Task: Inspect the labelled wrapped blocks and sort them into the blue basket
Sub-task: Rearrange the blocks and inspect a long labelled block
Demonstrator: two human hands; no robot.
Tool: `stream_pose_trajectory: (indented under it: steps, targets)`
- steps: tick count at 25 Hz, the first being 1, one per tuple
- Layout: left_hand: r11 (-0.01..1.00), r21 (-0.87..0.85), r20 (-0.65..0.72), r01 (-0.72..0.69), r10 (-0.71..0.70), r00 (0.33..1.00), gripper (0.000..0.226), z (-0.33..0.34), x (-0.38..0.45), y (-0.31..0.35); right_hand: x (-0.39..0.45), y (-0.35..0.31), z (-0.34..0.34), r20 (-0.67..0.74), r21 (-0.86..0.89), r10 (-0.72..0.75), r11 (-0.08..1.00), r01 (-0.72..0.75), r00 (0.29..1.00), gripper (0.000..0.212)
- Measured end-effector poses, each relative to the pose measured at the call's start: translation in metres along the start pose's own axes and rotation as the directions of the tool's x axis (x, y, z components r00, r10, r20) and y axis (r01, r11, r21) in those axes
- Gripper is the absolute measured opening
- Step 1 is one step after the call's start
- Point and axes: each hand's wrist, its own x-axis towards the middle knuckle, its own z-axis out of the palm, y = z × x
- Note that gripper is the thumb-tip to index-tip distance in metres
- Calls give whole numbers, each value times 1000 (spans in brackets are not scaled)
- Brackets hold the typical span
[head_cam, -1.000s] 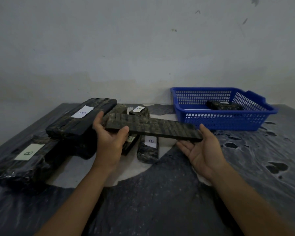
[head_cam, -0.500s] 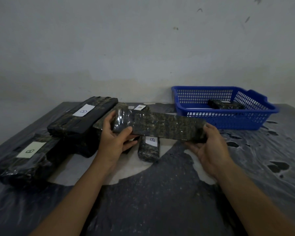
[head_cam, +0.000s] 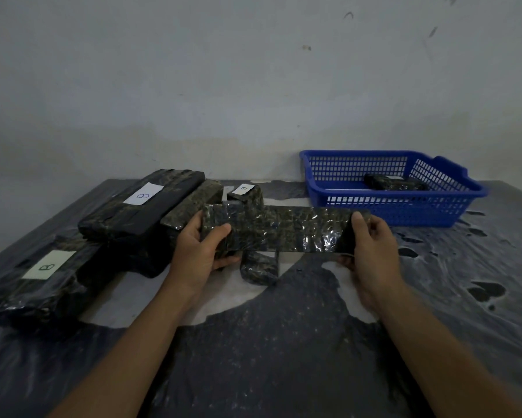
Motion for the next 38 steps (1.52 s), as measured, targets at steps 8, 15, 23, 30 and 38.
stream_pose_trajectory:
  steps: [8, 15, 23, 30, 38]
  targets:
    - [978, 173, -16, -115, 119, 993, 16, 2, -2, -3, -12, 3, 3, -6, -251, -172, 954, 165, 985, 86]
    - [997, 73, 3, -23, 23, 1000, 14, 1, -1, -3, -16, 2, 6, -56, -314, -205, 933, 178, 977, 100]
    - [999, -32, 99, 12, -9, 995, 39, 9, -10, 1, -12, 2, 2, -98, -245, -141, 963, 114, 985, 98]
    - [997, 62, 30, -56, 54, 998, 39, -4, -4, 1, -14, 4, 5, 160, -272, -193, 934, 231, 968, 93]
    - [974, 159, 9, -163, 164, 986, 43, -6, -6, 1, -12, 3, 1, 163, -192, -218, 950, 248, 962, 56]
